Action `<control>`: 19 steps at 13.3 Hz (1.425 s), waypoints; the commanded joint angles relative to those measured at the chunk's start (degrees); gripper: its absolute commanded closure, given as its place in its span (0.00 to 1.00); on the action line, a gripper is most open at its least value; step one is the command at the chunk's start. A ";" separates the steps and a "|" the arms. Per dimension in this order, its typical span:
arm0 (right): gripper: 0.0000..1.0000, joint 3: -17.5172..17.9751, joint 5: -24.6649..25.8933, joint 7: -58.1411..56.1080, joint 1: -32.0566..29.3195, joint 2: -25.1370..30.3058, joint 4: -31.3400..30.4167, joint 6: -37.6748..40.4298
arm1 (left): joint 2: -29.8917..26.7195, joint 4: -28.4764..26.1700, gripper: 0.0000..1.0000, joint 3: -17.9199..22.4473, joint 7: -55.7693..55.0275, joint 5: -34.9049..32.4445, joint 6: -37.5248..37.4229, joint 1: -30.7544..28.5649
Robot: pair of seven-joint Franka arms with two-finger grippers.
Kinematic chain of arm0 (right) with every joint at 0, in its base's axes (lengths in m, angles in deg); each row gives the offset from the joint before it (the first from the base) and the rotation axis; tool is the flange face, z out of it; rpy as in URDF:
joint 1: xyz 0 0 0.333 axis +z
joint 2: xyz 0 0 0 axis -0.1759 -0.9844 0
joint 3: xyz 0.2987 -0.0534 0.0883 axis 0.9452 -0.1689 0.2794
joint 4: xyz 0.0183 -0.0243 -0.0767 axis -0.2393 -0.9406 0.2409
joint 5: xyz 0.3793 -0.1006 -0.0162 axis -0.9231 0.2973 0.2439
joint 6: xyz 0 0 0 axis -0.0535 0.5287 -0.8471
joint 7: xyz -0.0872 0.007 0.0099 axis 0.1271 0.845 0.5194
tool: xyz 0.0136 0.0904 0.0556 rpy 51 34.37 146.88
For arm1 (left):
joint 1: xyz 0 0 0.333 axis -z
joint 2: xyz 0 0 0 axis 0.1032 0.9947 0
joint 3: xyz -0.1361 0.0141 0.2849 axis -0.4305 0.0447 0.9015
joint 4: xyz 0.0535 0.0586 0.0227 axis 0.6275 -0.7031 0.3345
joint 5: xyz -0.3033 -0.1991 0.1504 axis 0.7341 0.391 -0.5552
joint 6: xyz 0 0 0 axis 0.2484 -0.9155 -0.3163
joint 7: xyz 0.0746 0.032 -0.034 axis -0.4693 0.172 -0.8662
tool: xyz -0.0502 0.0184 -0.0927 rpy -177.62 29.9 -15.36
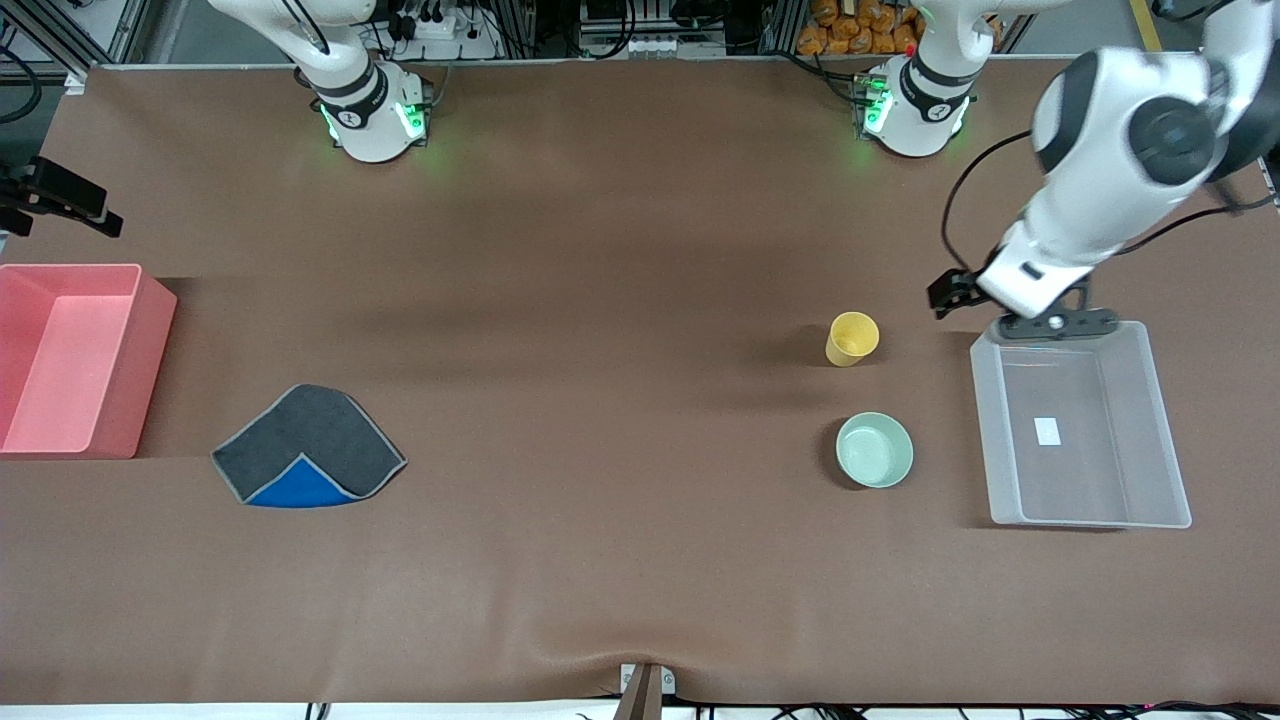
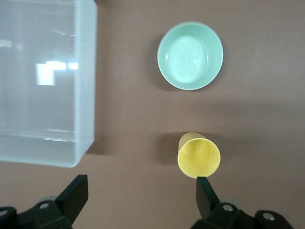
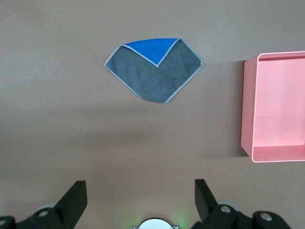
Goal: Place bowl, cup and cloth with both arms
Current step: 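Grasp the yellow cup with the left gripper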
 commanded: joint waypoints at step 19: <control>0.00 0.11 -0.22 -0.22 4.24 -10.24 0.41 -15.07 | 11.92 -7.28 1.00 -4.24 -3.54 0.87 15.51 0.60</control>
